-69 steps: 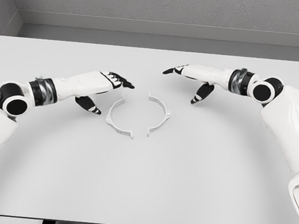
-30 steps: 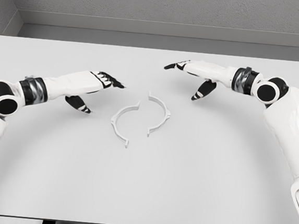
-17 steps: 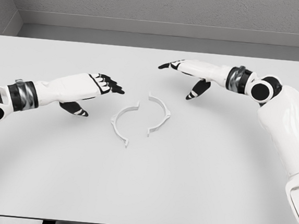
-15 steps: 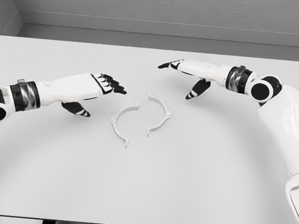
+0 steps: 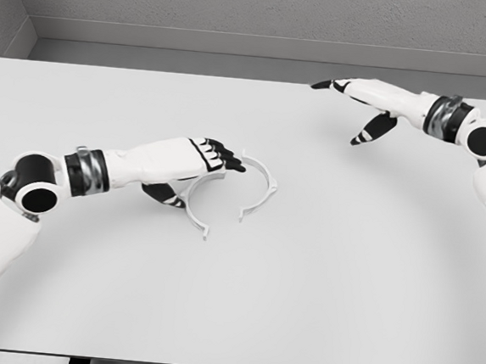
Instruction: Assemble PVC drainage pipe clamps
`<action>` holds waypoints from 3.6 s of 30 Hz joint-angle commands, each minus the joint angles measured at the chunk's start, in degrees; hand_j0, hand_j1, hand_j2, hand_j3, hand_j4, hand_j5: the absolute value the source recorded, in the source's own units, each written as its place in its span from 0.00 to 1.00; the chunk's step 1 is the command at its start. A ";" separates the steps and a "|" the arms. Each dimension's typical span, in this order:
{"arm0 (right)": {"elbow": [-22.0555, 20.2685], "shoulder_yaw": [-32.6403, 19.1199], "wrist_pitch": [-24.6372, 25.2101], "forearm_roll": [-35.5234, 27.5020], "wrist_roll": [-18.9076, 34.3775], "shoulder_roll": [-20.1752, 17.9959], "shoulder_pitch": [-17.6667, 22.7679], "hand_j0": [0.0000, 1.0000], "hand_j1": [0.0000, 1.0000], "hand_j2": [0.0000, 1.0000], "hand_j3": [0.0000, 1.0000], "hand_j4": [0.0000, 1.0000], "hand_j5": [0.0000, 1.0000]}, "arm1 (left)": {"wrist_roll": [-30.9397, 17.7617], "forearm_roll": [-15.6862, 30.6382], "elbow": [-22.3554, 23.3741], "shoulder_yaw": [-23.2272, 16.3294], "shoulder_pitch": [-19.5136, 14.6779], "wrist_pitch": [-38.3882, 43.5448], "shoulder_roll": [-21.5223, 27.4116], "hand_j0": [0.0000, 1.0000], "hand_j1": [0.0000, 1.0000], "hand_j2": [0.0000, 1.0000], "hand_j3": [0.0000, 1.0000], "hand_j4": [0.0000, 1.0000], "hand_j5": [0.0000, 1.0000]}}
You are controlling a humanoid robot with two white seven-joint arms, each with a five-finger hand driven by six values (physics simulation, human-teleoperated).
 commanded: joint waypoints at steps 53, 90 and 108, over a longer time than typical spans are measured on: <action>1.50 -1.93 0.16 0.46 -0.03 -3.83 0.35 1.00 1.00 1.00 1.00 1.00 1.00 | 0.03 -0.08 -4.63 -0.71 6.15 0.16 -1.25 1.00 1.00 1.00 1.00 1.00 1.00; 1.50 -2.02 0.16 0.46 -0.03 -3.83 0.44 1.00 1.00 1.00 1.00 1.00 1.00 | 0.03 -1.66 -0.85 -0.27 4.66 0.16 -1.86 1.00 1.00 1.00 1.00 1.00 1.00; 1.50 -1.93 0.16 0.46 -0.03 -3.83 0.44 1.00 1.00 1.00 1.00 1.00 1.00 | 0.03 -2.72 2.84 -0.36 1.14 0.16 -3.62 1.00 1.00 1.00 1.00 1.00 1.00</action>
